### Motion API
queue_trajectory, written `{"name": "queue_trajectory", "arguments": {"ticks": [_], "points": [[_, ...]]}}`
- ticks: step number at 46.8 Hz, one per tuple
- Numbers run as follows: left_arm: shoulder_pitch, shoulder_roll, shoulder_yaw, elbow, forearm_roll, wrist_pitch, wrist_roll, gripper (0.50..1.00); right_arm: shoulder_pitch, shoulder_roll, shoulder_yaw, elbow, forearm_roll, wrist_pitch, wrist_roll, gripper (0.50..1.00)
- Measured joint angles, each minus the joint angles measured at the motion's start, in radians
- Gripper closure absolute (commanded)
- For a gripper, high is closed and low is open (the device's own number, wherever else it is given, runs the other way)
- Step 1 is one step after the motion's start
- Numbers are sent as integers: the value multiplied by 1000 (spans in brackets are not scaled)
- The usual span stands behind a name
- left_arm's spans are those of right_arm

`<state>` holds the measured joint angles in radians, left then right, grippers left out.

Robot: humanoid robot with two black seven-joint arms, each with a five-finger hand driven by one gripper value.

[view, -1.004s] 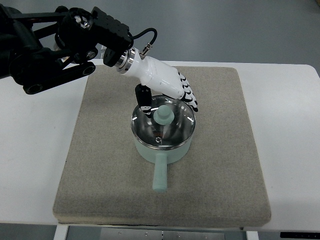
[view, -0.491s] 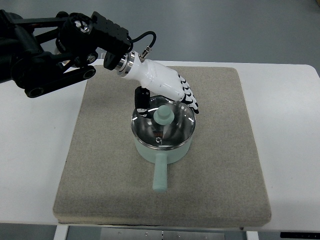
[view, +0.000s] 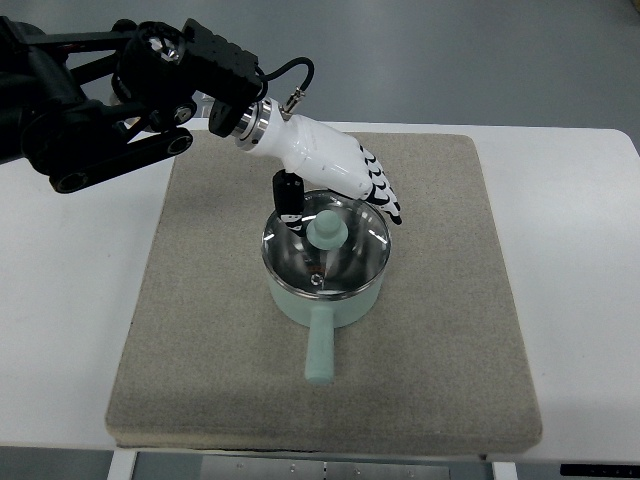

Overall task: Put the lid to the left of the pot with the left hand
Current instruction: 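Lower the left hand onto the lid and position fingers around the knob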

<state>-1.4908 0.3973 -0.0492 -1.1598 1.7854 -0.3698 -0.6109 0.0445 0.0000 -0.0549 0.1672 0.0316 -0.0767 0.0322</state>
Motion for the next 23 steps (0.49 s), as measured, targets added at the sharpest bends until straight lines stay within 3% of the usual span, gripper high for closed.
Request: {"name": "queue_trajectory", "arguments": {"ticks": [23], "points": [[-9,5,0,0,2,-6,0,510,0,0,0,0,-1,0,0,579]]}}
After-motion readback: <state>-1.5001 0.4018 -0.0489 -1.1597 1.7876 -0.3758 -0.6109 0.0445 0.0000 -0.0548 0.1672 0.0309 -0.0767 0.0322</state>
